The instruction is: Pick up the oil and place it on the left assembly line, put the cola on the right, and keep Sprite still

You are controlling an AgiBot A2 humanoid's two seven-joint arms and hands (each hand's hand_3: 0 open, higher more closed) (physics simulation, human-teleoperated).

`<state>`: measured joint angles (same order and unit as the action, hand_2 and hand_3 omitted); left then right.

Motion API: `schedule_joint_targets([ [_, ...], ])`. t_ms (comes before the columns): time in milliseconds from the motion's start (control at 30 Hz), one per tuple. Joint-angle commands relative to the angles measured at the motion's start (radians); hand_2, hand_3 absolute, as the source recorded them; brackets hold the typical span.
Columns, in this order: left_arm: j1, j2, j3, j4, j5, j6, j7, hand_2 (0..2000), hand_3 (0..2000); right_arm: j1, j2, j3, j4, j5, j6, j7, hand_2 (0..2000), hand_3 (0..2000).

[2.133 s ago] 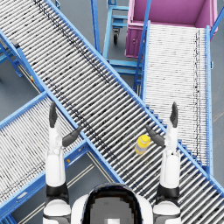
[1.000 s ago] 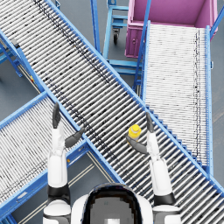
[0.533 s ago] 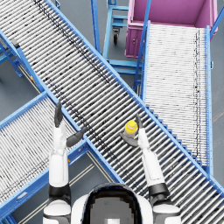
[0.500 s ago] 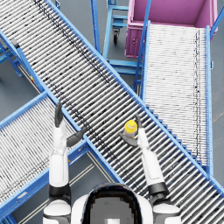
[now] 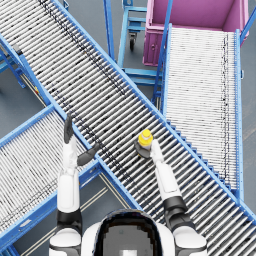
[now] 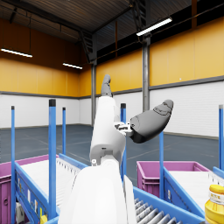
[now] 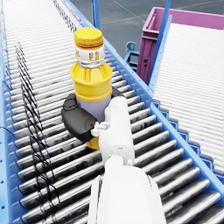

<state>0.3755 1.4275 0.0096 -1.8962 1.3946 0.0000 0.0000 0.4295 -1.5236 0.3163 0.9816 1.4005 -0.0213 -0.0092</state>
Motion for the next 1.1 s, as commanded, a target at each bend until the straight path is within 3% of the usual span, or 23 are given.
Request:
schedule_joint_targets([
  [33, -0.022, -0.001, 0.011, -0.016, 0.000, 0.000, 0.000, 0, 0, -0.021, 0.008, -0.038, 0.328, 0.001, 0.013, -0.004, 2000, 2000],
  [167, -0.070, -0.005, 0.034, -0.047, 0.000, 0.000, 0.000, 0, 0, 0.071, -0.045, -0.055, 0.549, -0.002, 0.078, 0.008, 2000, 2000],
  [200, -0.083, -0.007, 0.052, -0.048, 0.000, 0.000, 0.000, 0, 0, 0.118, 0.016, 0.021, 0.568, -0.002, 0.090, 0.008, 2000, 2000],
  [267, -0.105, -0.012, 0.084, -0.054, 0.000, 0.000, 0.000, 0, 0, 0.133, -0.045, -0.019, 0.604, -0.003, 0.101, 0.008, 2000, 2000],
  [300, -0.108, -0.012, 0.101, -0.052, 0.000, 0.000, 0.000, 0, 0, 0.313, 0.271, 0.326, 0.632, -0.003, 0.104, 0.008, 2000, 2000],
  [333, -0.109, -0.011, 0.113, -0.050, 0.000, 0.000, 0.000, 0, 0, 0.187, 0.008, 0.054, 0.655, -0.004, 0.108, 0.009, 2000, 2000],
  [467, -0.116, -0.008, 0.187, -0.008, 0.000, 0.000, 0.000, 0, 0, 0.211, -0.021, 0.107, 0.690, -0.003, 0.099, 0.008, 2000, 2000],
  [567, -0.069, 0.032, 0.267, 0.018, 0.000, 0.000, 0.000, 0, 0, 0.192, -0.012, 0.189, 0.705, -0.003, 0.103, 0.009, 2000, 2000],
  [800, -0.029, 0.073, 0.296, 0.057, 0.000, -0.002, 0.000, 0, 0, 0.130, 0.015, 0.293, 0.707, -0.003, 0.108, 0.009, 2000, 2000],
  [1000, -0.029, 0.078, 0.306, 0.037, 0.002, -0.063, 0.003, 0, 0, 0.118, 0.035, 0.361, 0.656, -0.001, 0.026, 0.019, 2000, 2000],
  [1033, -0.030, 0.077, 0.307, 0.031, 0.002, -0.066, 0.003, 1361, 327, 0.115, 0.040, 0.363, 0.649, -0.001, 0.023, 0.021, 2000, 2000],
  [1067, -0.034, 0.072, 0.293, 0.027, 0.003, -0.106, 0.001, 2000, 653, 0.122, 0.039, 0.362, 0.648, -0.001, 0.030, 0.027, 2000, 2000],
  [1100, -0.027, 0.075, 0.279, 0.025, 0.004, -0.138, 0.000, 2000, 980, 0.127, 0.040, 0.364, 0.643, -0.001, 0.041, 0.032, 2000, 2000],
])
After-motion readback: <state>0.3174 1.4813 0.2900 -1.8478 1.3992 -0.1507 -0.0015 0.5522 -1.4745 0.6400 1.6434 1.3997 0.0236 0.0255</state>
